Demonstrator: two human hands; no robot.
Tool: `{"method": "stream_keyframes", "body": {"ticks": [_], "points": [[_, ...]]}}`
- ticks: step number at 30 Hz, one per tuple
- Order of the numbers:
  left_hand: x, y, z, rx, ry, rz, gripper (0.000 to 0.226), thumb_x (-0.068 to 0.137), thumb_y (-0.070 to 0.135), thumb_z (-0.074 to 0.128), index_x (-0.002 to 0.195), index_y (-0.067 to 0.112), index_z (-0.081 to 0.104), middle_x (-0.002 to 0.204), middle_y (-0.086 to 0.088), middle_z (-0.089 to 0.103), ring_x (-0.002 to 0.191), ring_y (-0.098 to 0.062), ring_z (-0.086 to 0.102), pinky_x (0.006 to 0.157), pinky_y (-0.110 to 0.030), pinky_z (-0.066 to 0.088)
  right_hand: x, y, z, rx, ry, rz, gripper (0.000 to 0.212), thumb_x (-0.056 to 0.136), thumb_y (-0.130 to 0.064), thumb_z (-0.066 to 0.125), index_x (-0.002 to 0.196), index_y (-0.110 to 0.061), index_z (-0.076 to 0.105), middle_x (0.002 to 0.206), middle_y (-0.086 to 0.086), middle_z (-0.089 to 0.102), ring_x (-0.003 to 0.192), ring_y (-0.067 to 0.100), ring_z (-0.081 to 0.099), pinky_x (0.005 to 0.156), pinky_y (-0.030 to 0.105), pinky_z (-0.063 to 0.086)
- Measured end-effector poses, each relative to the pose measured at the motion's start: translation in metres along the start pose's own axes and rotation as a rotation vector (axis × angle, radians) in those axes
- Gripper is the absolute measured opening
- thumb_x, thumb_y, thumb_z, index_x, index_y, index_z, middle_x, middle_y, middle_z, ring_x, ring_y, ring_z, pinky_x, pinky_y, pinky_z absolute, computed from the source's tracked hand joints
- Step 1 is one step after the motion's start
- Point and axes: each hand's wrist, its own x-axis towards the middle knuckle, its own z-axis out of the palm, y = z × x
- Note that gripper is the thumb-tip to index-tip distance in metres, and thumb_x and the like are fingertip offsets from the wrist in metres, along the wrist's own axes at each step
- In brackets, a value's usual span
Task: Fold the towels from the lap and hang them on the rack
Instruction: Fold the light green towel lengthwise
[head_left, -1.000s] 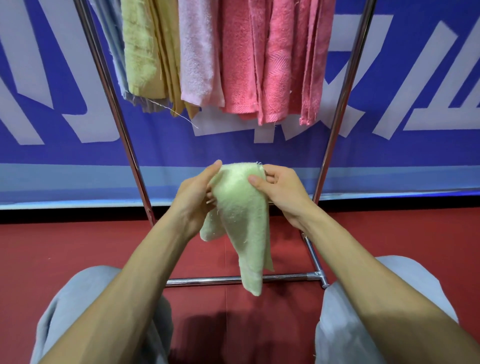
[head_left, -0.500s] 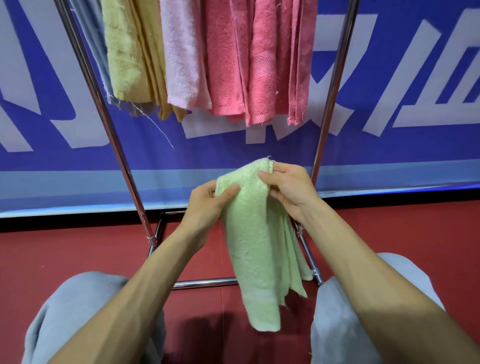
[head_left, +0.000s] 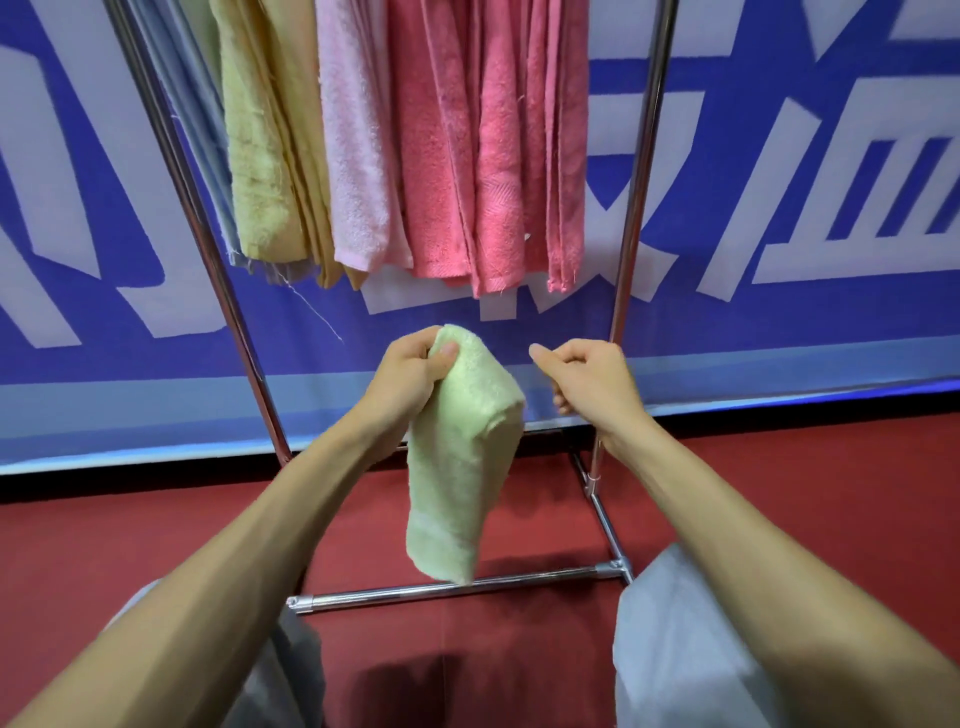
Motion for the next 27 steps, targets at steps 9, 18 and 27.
{"method": "stream_keyframes", "body": {"ticks": [9,18,27], "points": [[0.026,0.115,0.006,0.051,-0.298,0.109,0.027,0.099,0.008,0.044,0.085,0.009,0.067,0.066,0.002,0.061,0.058,-0.007,0.054,0.053,-0.018,0.042,0.009,-0.087,-0.044,0.305,-0.539,-0.04,0.029,0.095,-0.002,0.045,0.079,-0.013,0.068,0.04,-0.011,0.047,0.036,0.0,0.043,0.04,0.01,0.035],[0.044,0.189,0.02,0.023,-0.363,0.191,0.023,0.098,0.007,0.045,0.09,0.001,0.066,0.068,-0.003,0.063,0.055,-0.009,0.058,0.052,-0.017,0.047,0.017,-0.141,-0.116,0.553,-0.582,-0.159,0.024,0.093,-0.002,0.046,0.113,0.009,0.053,0.063,0.0,0.069,0.052,0.006,0.064,0.051,0.017,0.051],[0.091,0.229,0.046,0.071,-0.514,0.216,0.028,0.09,0.017,0.061,0.116,0.009,0.064,0.105,-0.007,0.069,0.094,-0.021,0.064,0.086,-0.034,0.05,0.066,-0.193,-0.158,0.647,-0.14,-0.197,0.021,0.089,-0.003,0.058,0.107,0.004,0.065,0.099,0.022,0.068,0.088,0.027,0.067,0.079,0.036,0.056]]}}
